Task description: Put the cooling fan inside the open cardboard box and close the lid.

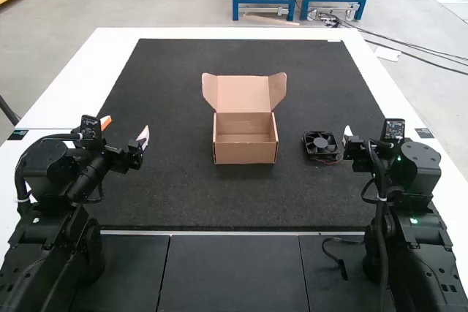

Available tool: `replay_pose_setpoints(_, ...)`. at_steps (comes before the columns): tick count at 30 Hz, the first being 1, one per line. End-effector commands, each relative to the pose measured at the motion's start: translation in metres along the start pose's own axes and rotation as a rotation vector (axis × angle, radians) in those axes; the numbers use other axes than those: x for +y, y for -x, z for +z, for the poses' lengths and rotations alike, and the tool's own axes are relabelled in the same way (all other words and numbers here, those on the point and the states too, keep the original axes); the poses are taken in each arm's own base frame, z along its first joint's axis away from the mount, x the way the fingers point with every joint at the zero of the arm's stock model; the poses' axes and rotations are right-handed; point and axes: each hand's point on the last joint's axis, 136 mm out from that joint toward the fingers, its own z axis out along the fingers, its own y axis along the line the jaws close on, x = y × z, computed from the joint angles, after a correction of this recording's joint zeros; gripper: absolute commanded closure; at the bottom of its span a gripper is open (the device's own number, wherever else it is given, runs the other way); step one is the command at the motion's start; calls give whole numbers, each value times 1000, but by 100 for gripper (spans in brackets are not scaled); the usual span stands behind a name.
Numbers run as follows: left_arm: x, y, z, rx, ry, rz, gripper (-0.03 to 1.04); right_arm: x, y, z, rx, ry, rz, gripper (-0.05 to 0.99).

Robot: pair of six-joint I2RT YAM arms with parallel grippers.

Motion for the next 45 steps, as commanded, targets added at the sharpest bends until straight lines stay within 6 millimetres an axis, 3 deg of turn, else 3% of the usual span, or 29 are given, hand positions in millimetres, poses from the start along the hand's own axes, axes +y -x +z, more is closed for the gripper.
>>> replay_pose_setpoints(1, 2, 0, 0, -6, 12, 13, 5, 9, -74, 6, 148, 37, 0, 2)
replay_pose_setpoints(22, 2, 0, 0, -5, 12, 22, 4, 9, -74, 6, 149, 36, 6, 2)
replay_pose_setpoints(30, 4, 13, -1, -57, 20, -32, 4, 1, -60, 8, 92, -12, 92, 2)
replay_pose_setpoints(37, 13, 49, -6, -179, 65, -59, 4, -6, -9, 7, -96, -36, 112, 2)
replay_pose_setpoints(45, 23, 108, -21, -284, 112, -41, 4, -6, 43, 0, -169, -24, 109, 2)
